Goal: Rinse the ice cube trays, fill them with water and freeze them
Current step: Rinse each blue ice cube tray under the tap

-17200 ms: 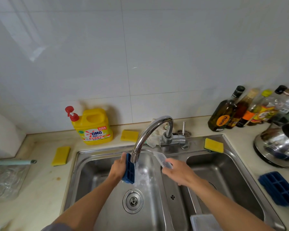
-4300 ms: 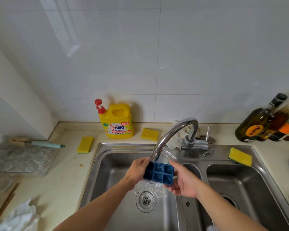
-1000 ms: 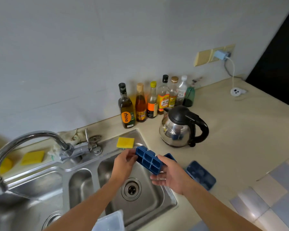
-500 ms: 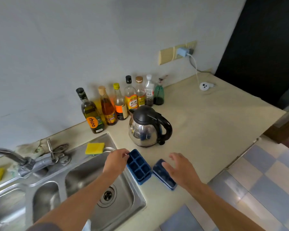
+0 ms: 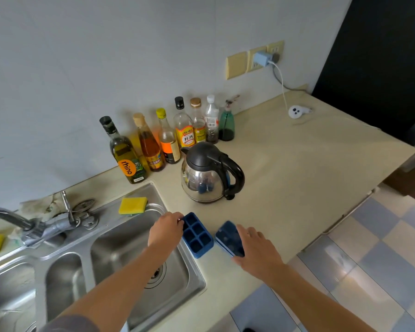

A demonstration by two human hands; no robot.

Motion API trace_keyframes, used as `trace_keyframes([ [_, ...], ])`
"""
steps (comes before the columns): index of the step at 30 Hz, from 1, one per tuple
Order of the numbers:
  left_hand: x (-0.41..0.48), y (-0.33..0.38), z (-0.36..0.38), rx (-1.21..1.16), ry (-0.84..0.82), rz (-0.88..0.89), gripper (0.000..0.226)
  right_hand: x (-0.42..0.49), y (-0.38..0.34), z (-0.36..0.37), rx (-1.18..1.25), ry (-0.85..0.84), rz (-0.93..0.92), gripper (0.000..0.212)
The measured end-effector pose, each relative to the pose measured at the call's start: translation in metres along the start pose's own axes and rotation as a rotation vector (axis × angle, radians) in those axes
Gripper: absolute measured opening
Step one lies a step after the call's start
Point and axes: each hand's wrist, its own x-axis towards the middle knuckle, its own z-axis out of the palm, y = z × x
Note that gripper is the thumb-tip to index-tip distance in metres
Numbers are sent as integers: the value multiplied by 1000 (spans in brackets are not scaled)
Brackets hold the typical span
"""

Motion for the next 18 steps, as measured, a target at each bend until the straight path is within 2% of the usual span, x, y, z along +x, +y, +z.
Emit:
trace_keyframes([
  [5, -7, -6, -2, -171, 64, -45, 35, -3, -4, 1, 50, 94, 33, 71],
  [10, -22, -22, -16, -444, 161, -44, 27, -8, -33, -31, 244, 223, 78, 65],
  [13, -36, -34, -30, -637, 134, -54, 26, -11, -74, -54, 385, 259, 17, 50],
  [18, -62, -60, -60, -1160, -4, -133, 36, -11, -172, -65, 525, 247, -96, 51],
])
